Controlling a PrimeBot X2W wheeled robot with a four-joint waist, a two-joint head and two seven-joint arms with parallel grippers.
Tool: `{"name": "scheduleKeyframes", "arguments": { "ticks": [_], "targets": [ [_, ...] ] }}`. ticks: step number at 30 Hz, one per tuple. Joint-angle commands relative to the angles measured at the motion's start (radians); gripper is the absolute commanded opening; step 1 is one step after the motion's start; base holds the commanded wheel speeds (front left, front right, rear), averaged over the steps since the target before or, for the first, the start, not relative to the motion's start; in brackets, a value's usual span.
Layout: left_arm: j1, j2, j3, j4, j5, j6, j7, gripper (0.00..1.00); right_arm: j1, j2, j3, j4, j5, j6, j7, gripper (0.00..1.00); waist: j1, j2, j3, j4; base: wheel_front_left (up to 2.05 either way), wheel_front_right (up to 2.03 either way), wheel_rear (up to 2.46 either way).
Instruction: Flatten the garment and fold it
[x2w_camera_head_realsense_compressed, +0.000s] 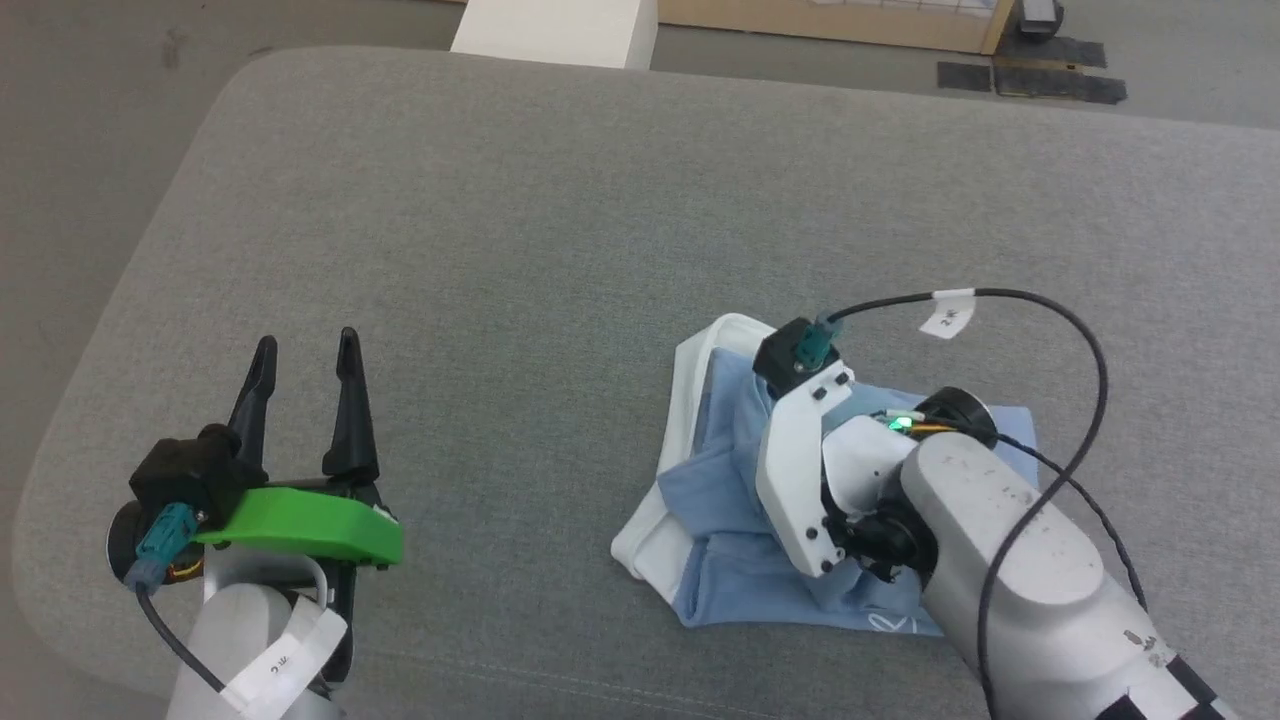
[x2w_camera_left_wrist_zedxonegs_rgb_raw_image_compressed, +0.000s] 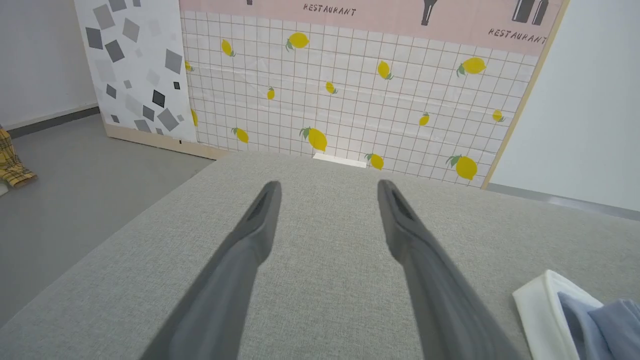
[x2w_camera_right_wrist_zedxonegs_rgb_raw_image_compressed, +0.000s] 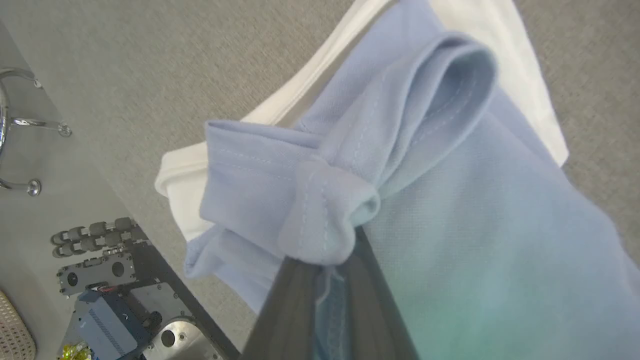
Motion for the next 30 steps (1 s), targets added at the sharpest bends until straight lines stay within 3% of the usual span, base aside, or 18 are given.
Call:
{"name": "scheduleKeyframes", "arguments": {
  "ticks": [1, 2, 3, 4, 9, 18, 25, 30],
  "targets": [
    [-0.005, -0.003, 0.003, 0.001, -0.006, -0.006, -0.004, 1.00, -0.017, 0.006, 0.007, 0.027, -0.008, -0.002, -0.017, 0.00, 0.0000, 0.0000, 0.006, 0.007, 0.00, 0.00, 0.00],
    [-0.005, -0.003, 0.005, 0.001, -0.006, -0.006, -0.004, 1.00, -0.021, 0.012, 0.008, 0.046, -0.005, -0.002, -0.028, 0.00, 0.0000, 0.0000, 0.006, 0.007, 0.00, 0.00, 0.00],
    [-0.005, -0.003, 0.006, 0.002, -0.005, -0.007, -0.004, 1.00, -0.025, 0.017, 0.012, 0.059, -0.003, -0.002, -0.036, 0.34, 0.0000, 0.0000, 0.006, 0.007, 0.00, 0.00, 0.00],
    [-0.004, -0.003, 0.008, 0.002, -0.005, -0.007, -0.004, 1.00, -0.032, 0.021, 0.020, 0.070, -0.002, -0.002, -0.049, 1.00, 0.0000, 0.0000, 0.004, 0.005, 0.00, 0.00, 0.00],
    [0.002, 0.001, 0.010, 0.011, 0.002, -0.007, -0.004, 1.00, -0.059, 0.049, 0.065, 0.066, 0.070, -0.002, -0.083, 1.00, 0.0000, 0.0000, -0.014, -0.016, 0.00, 0.00, 0.00],
    [0.012, 0.009, -0.002, 0.042, 0.006, -0.009, -0.004, 1.00, -0.109, 0.058, 0.142, -0.051, 0.216, -0.002, -0.166, 1.00, 0.0000, 0.0000, -0.083, -0.071, 0.00, 0.00, 0.00],
    [0.037, 0.021, -0.001, 0.060, 0.003, -0.002, 0.004, 1.00, -0.122, -0.024, 0.046, -0.155, 0.222, -0.002, -0.381, 1.00, 0.0000, 0.0000, -0.151, -0.126, 0.00, 0.00, 0.00],
    [0.058, 0.025, 0.007, 0.054, -0.004, 0.011, 0.008, 1.00, -0.084, -0.093, -0.110, -0.205, 0.177, -0.002, -0.595, 1.00, 0.0000, 0.0000, -0.182, -0.164, 0.00, 0.00, 0.00]
  ]
}}
